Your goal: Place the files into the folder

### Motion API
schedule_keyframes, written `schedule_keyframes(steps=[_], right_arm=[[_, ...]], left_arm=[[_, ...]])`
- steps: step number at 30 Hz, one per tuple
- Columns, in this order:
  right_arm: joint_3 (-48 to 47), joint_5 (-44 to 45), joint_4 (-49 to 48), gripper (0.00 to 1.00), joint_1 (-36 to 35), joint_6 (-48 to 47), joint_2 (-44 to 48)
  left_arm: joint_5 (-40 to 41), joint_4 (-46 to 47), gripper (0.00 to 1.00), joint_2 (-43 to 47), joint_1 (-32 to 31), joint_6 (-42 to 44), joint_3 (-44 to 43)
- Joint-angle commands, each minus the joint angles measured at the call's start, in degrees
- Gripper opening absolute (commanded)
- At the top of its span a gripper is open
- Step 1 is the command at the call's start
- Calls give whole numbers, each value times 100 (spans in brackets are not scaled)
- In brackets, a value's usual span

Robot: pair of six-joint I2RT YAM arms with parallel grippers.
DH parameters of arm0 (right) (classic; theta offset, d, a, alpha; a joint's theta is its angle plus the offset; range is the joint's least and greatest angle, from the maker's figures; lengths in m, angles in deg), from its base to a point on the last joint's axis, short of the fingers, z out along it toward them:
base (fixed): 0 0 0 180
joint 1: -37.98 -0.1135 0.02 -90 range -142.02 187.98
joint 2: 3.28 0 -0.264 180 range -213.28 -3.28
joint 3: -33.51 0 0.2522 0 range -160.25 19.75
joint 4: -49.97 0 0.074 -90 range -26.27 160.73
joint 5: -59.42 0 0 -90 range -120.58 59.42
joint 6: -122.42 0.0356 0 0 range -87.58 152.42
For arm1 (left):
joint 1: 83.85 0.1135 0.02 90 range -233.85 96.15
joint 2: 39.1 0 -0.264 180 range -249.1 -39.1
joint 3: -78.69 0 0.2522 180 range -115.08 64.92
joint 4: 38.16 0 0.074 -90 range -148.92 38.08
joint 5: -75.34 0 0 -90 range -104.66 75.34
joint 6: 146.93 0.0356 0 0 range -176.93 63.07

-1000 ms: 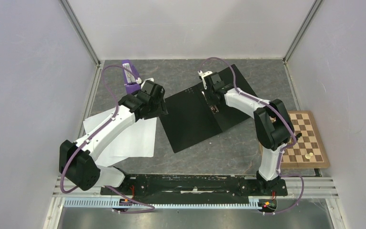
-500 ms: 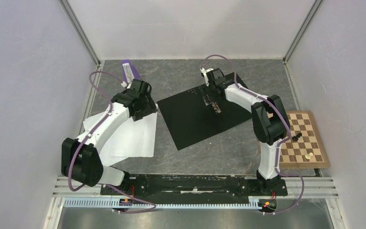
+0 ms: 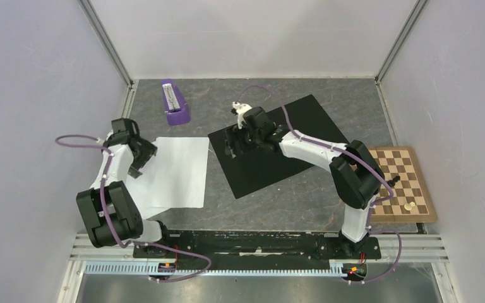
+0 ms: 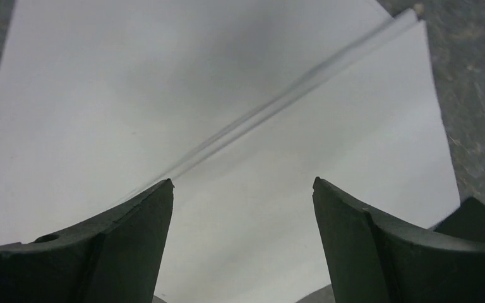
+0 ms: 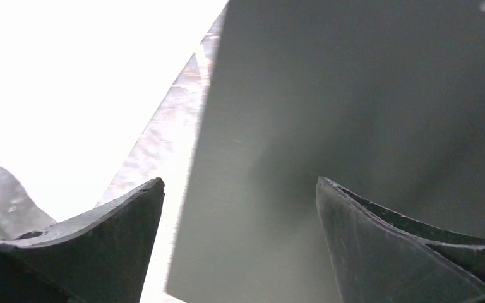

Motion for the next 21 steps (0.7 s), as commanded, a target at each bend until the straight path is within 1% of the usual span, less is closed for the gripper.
schedule_keyframes(steps=[1,5,9,16,18,21], right_arm=[[-22,-443,-977,93,-327,599,-299],[-54,-644,-1431,96,-628,864,-615],[-99,-690,-1575,98,-883,928,-902],[-20,-773,-1810,98,-1077,1002,-1192],[2,-776,-1859,98,-1097,997,-1220],[41,-838,-1948,98,-1111,994,-1237]], left_arm=[[-235,426,88,538,873,150,560],[-322,601,88,720,1610,-19,1000],[-301,713,88,914,2217,-136,1299],[-6,670,88,945,2709,-369,1396],[-108,760,88,842,2853,-438,1463],[-560,1056,88,608,3169,-523,1640]])
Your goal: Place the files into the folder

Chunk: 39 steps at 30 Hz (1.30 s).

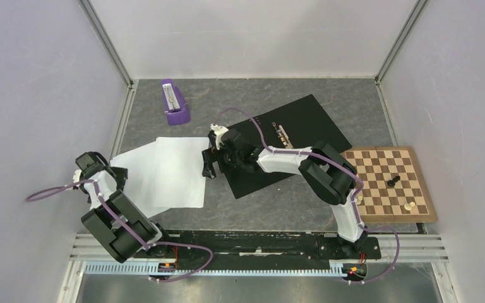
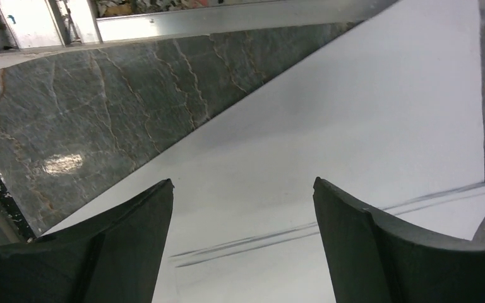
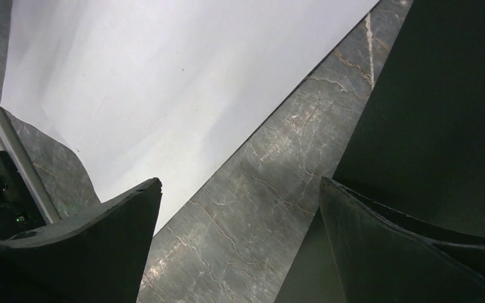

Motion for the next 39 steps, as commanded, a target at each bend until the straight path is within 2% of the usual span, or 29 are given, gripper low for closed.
schedule_keyframes(steps=[1,6,13,23,39], right_arm=[[26,-120,-460,98,-20,40,-47],[121,-121,-589,98,-17,-18,-22],[155,-77,-701,98,-31,-23,-113],[58,-67,-917,98,-46,301,-471],[-623,55,-711,98,-301,434,-1061]], left_arm=[[-505,576,88,-280,439,-376,257],[-990,941,88,-473,673,-470,508],[-1282,1142,88,-552,591,-466,774],[-693,669,88,-575,-704,-366,534],[-402,94,88,-200,-2424,-574,642]])
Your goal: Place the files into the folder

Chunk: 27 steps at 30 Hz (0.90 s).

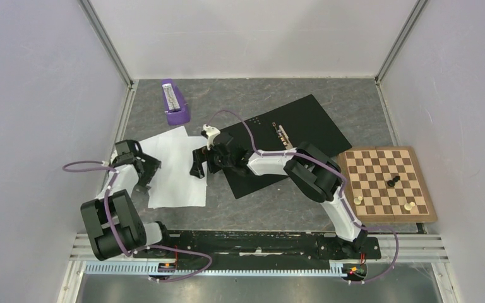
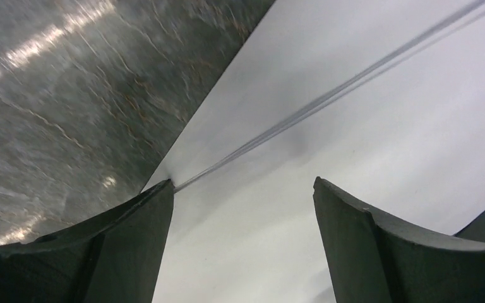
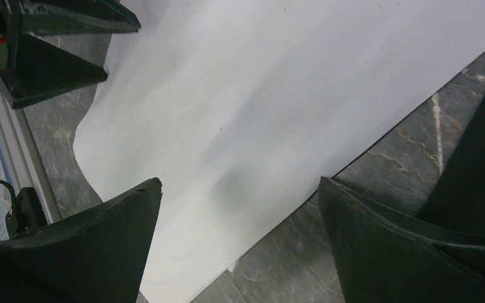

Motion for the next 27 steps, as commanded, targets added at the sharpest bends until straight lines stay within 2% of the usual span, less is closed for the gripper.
schedule_keyframes(steps=[1,4,7,12,16,18,21,27], right_arm=[[-321,80,457,98,-92,36,-384],[-678,89,655,98,-91,-70,-580],[-990,159,891,98,-91,-245,-719],[-1196,233,1108,98,-92,-449,-729],[-1306,236,1309,98,-85,-540,-679],[-1251,274,1372,98,-85,-575,-595],[-1083,287,1366,98,-83,-602,-466],[-893,64,1391,98,-52,-517,-442]], left_arm=[[-45,-835,88,148,-377,-253,174],[179,-1178,89,419,-403,32,-84],[890,-1472,90,620,-400,459,-580],[1431,-1452,92,305,-366,1109,-1317],[1245,-1313,93,-325,-112,1211,-1621],[886,-1173,94,-721,138,1275,-1706],[-103,-784,93,-1195,476,1395,-1671],[-296,-622,94,-1595,656,1417,-1576]])
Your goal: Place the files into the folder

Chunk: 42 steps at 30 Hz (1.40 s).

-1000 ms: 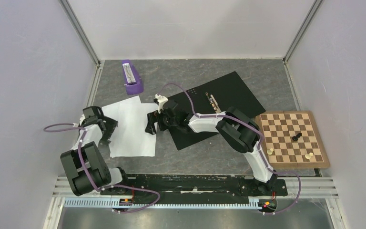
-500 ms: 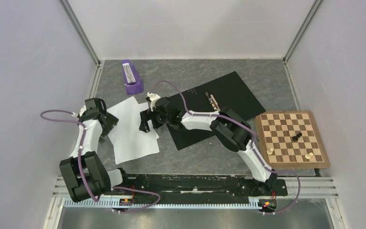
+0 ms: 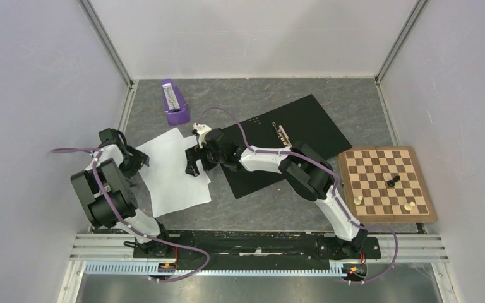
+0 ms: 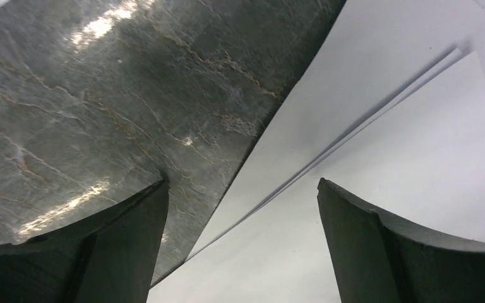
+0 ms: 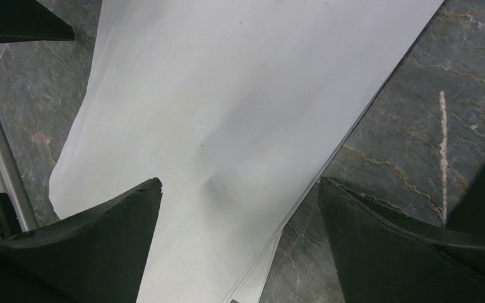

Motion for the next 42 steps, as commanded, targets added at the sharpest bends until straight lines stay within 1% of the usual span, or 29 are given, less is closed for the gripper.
schedule_keyframes(steps=[1,5,9,15,21,25,29,31,36,39,41,42], right_arm=[[327,-37,515,98,10,1,131],[341,-181,483,98,12,66,25],[120,-437,491,98,7,137,-206],[-180,-738,544,98,13,152,-529],[-370,-975,488,98,4,258,-732],[-535,-1055,492,98,9,272,-842],[-665,-1171,527,98,9,282,-929],[-666,-1189,531,98,14,269,-918],[-611,-1208,605,98,65,193,-713],[-450,-1197,599,98,170,164,-454],[-375,-1250,581,98,263,188,-283],[-368,-1289,578,98,297,212,-254]], left_arm=[[-436,284,94,-80,31,278,43],[-609,310,94,-266,-140,247,201],[-608,302,94,-391,-424,113,315],[-779,320,92,-456,-654,62,314],[-1076,317,83,-479,-734,94,279],[-1283,288,75,-533,-761,161,197],[-1391,188,64,-544,-773,228,59],[-1456,115,53,-503,-776,233,-16],[-1613,-75,32,-299,-766,274,-204],[-1706,-201,15,-130,-771,344,-303],[-1753,-257,6,2,-775,370,-338],[-1769,-269,3,71,-768,380,-336]])
